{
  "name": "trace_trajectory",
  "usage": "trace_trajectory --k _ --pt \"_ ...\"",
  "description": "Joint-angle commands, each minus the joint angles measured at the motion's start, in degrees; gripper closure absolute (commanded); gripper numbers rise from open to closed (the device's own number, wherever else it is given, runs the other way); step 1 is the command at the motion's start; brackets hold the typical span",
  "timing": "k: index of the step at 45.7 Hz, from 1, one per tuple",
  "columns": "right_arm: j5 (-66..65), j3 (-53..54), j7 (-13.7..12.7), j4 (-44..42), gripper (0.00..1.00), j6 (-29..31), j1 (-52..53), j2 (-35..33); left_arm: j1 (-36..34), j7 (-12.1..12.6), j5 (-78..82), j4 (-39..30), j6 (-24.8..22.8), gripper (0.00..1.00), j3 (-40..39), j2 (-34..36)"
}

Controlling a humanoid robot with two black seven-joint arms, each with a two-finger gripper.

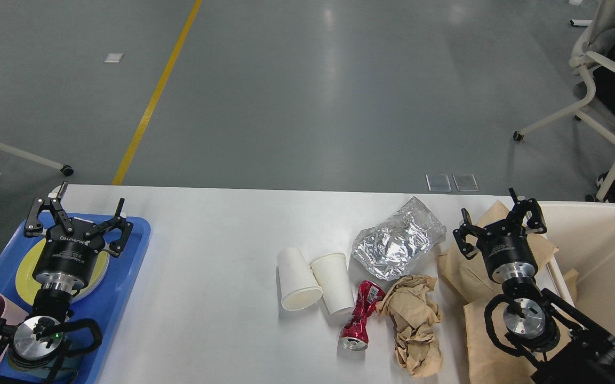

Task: Tidy desktop
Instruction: 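Release the yellow plate and raise the left gripper above the tray, then raise the right gripper up out of the white bin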

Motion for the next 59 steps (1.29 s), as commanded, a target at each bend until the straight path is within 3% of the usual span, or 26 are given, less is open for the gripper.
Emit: trace_trajectory --k 1,18,24,59 --pt "0.0 0.0 0.0 0.0 0.0 0.0 0.0 0.0 0.1 0.1 0.0 2.3 -1.0 0.04 0.4 -1.2" --pt "0.0 0.0 0.0 0.0 0.0 0.0 0.0 -0.1 -1.9 -1.0 -0.2 7.1 -7.0 0.04 -0.2 -2.9" --pt "0.0 0.0 0.0 0.0 0.0 0.0 0.0 -0.1 -1.9 -2.2 -0.1 7.1 -7.2 0.04 0.2 -2.9" --pt "0.0 0.0 0.0 0.0 0.0 0.0 0.0 -0.1 -1.8 -2.2 -0.2 7.1 -7.2 0.04 0.2 -2.9"
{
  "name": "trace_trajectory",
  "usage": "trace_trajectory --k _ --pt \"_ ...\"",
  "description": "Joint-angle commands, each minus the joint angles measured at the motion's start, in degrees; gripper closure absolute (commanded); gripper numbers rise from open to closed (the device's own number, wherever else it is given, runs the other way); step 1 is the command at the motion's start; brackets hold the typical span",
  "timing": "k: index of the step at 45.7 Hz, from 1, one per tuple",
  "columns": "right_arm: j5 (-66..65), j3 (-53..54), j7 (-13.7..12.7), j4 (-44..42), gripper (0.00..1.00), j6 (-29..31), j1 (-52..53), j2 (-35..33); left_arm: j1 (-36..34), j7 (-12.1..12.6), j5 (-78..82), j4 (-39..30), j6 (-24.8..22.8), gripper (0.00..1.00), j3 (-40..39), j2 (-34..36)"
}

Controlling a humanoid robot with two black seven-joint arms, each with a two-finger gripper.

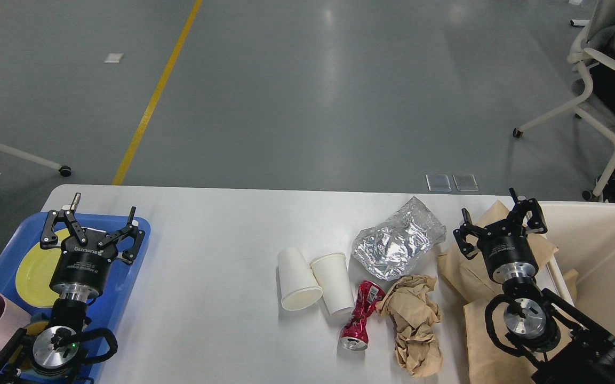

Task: Tidy desktop
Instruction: 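Raise the right gripper up out of the white bin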

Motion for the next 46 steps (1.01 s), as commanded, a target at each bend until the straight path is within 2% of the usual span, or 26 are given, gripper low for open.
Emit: trace_trajectory --k 1,16,22,25,29,31,46 --pt "0.0 0.0 0.0 0.0 0.0 0.0 0.0 0.0 0.0 0.0 0.0 0.0 0.1 0.04 0.0 0.0" --pt "0.3 0.4 -0.5 -0.1 0.0 -0.3 1.0 0.3 0.0 0.0 -0.1 0.0 0.0 0.04 0.0 0.0" --pt "0.3 0.9 -0.9 1.1 0.0 -0.1 2.4 -1.6 0.0 0.0 0.0 0.0 0.0 0.04 0.0 0.0" --pt "0.4 0.9 -2.4 1.1 0.0 0.3 2.4 -3.6 0.0 0.0 0.0 0.0 0.0 0.04 0.0 0.0" --pt "1.7 1.0 -8.2 1.1 0.0 0.2 2.6 -4.1 0.0 0.0 0.0 0.0 0.0 0.04 0.0 0.0" --pt "2.1 1.0 -9.7 0.8 0.0 -0.3 2.9 -4.1 -0.1 0.0 -0.1 0.0 0.0 0.04 0.0 0.0" --pt "2.2 1.1 -9.5 -1.1 0.0 -0.4 5.1 -4.1 -0.1 -0.1 0.0 0.0 0.0 0.04 0.0 0.0"
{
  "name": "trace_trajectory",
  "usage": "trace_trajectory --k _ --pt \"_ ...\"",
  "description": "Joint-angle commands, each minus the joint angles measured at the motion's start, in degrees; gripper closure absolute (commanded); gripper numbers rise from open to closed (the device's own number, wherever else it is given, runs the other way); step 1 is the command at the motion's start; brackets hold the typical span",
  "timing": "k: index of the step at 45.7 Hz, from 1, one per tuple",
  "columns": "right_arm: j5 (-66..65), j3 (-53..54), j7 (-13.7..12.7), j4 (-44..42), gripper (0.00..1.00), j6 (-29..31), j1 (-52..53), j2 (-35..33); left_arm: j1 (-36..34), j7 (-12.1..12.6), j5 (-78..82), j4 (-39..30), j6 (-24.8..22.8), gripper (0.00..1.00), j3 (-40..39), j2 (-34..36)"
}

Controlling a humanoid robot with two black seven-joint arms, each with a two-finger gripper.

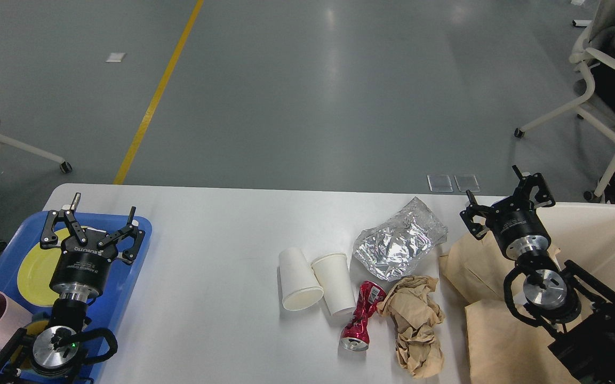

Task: Tidy desktop
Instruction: 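Raise the right gripper up out of the white bin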

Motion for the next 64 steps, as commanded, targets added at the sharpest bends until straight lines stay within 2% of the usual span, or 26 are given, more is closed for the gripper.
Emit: trace_trajectory --k 1,25,48,64 --pt "0.0 -0.1 0.0 -0.4 0.0 0.2 0.1 -0.1 -0.1 -0.1 -0.1 0.0 0.0 0.04 0.0 0.0" --pt "0.0 -5.5 -0.2 -0.6 0.0 1.0 -0.8 0.0 0.0 -0.1 0.0 0.0 0.0 0.04 0.0 0.0" --pt "-0.8 -5.8 -0.4 -1.0 0.0 2.3 3.4 0.5 -0.1 -0.1 -0.1 0.0 0.0 0.04 0.0 0.0" --pt "-0.8 -5.8 -0.7 -4.8 0.0 -2.0 8.8 0.7 0.0 -0.1 -0.1 0.0 0.0 0.04 0.0 0.0"
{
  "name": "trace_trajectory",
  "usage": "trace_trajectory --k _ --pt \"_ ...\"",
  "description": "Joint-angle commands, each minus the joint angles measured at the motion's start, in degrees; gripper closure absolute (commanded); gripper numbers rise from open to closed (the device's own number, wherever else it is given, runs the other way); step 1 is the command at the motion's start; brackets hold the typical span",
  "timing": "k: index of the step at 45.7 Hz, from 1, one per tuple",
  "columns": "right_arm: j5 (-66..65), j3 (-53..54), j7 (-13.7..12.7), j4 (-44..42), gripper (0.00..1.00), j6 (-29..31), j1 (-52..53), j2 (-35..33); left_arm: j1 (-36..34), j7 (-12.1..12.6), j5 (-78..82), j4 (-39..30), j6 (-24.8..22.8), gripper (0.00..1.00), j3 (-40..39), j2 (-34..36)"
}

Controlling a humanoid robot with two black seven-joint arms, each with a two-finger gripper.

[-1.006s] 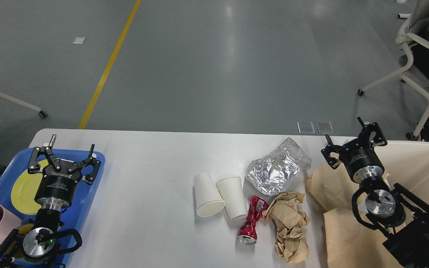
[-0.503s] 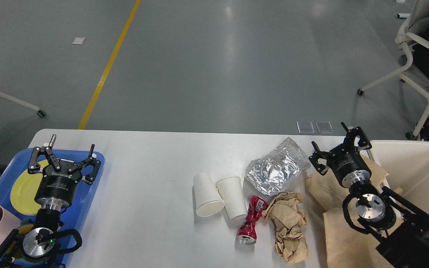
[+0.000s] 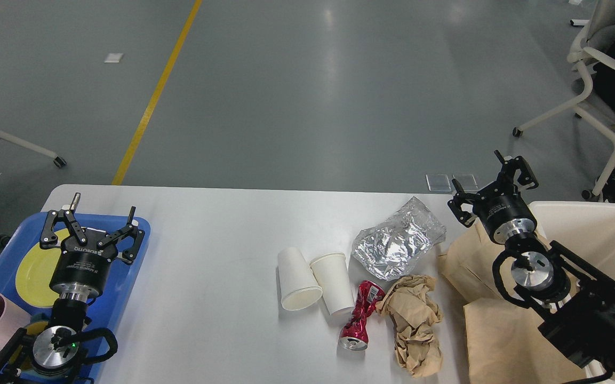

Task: Tidy desktop
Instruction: 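Raise the right gripper up out of the white bin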

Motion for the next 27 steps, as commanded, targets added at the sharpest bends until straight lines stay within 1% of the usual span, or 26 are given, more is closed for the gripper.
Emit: trace_trajectory --k 1,8,13,18,22,27 --pt "0.1 -0.2 0.1 0.0 0.0 -0.6 1.0 -0.7 0.0 0.1 0.1 0.0 0.0 0.04 0.0 0.0" --pt "0.1 -1.6 0.4 -0.4 0.0 -0.4 1.2 -2.2 -0.1 0.0 0.0 0.1 0.0 0.04 0.0 0.0" --pt "0.3 -4.7 0.7 0.9 0.0 1.9 0.9 -5.5 -0.1 0.1 0.1 0.3 0.0 0.04 0.0 0.0" --pt "0.2 -13.0 0.7 0.2 0.0 5.9 2.5 -9.9 -0.1 0.0 0.0 0.3 0.0 0.04 0.0 0.0" --pt "0.4 -21.2 0.7 0.9 0.0 7.4 3.8 -13.9 -0.1 0.0 0.1 0.3 0.0 0.04 0.0 0.0" --pt "0.6 -30.9 0.7 0.9 0.0 8.6 9.2 -16.1 -0.1 0.1 0.0 0.3 0.0 0.04 0.0 0.0"
